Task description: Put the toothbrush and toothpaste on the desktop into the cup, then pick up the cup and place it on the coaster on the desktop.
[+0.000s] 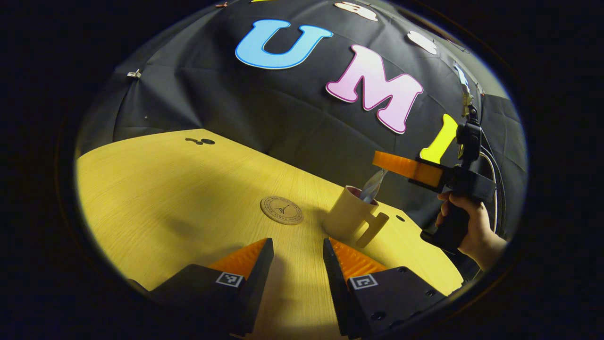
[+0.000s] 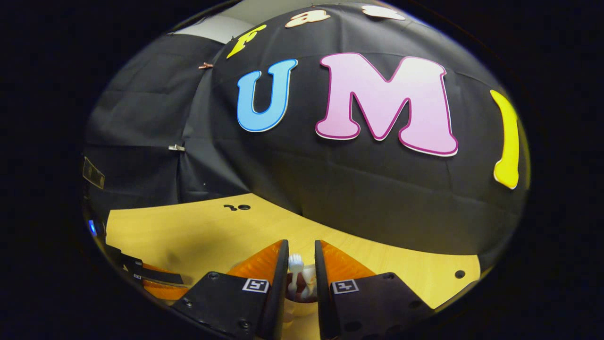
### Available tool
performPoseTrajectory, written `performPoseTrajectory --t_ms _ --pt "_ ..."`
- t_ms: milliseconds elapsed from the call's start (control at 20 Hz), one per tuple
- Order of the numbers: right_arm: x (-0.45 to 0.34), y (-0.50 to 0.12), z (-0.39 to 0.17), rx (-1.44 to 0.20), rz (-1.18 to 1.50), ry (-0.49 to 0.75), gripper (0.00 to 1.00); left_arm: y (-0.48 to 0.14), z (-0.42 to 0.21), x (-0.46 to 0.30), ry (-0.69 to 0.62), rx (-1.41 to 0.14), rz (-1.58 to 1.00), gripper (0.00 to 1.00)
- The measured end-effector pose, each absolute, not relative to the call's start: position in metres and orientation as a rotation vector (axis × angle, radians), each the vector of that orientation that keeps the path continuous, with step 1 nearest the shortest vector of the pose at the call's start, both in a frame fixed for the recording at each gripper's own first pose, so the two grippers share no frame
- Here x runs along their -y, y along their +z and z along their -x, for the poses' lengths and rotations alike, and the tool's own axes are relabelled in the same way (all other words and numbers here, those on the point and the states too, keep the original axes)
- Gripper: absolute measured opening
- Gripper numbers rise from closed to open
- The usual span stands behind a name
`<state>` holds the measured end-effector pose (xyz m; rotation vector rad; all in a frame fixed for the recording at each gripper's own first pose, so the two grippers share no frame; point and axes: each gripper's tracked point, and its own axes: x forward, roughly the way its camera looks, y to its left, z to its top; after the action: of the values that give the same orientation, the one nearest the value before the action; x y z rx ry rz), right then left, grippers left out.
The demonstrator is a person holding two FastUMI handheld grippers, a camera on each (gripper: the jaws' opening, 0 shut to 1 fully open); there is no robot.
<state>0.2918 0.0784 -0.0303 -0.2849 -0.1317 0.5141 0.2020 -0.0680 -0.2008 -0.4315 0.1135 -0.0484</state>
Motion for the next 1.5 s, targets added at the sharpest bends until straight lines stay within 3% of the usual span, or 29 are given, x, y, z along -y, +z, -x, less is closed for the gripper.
performPoseTrajectory --t_ms 600,1100,1500 --pt "-0.055 -0.04 -0.239 -0.06 0.216 0.549 0.44 -0.189 -0.187 0.068 -0.097 -0.114 0.431 0.67" --pt "-0.036 -0.13 -0.231 -0.496 0.186 0.435 0.43 -0.195 -0.171 0.053 -0.134 -0.131 0.444 0.67" --pt "-0.04 -0.158 -0.244 -0.639 0.219 0.347 0.41 -0.196 -0.167 0.034 -0.177 -0.143 0.481 0.67"
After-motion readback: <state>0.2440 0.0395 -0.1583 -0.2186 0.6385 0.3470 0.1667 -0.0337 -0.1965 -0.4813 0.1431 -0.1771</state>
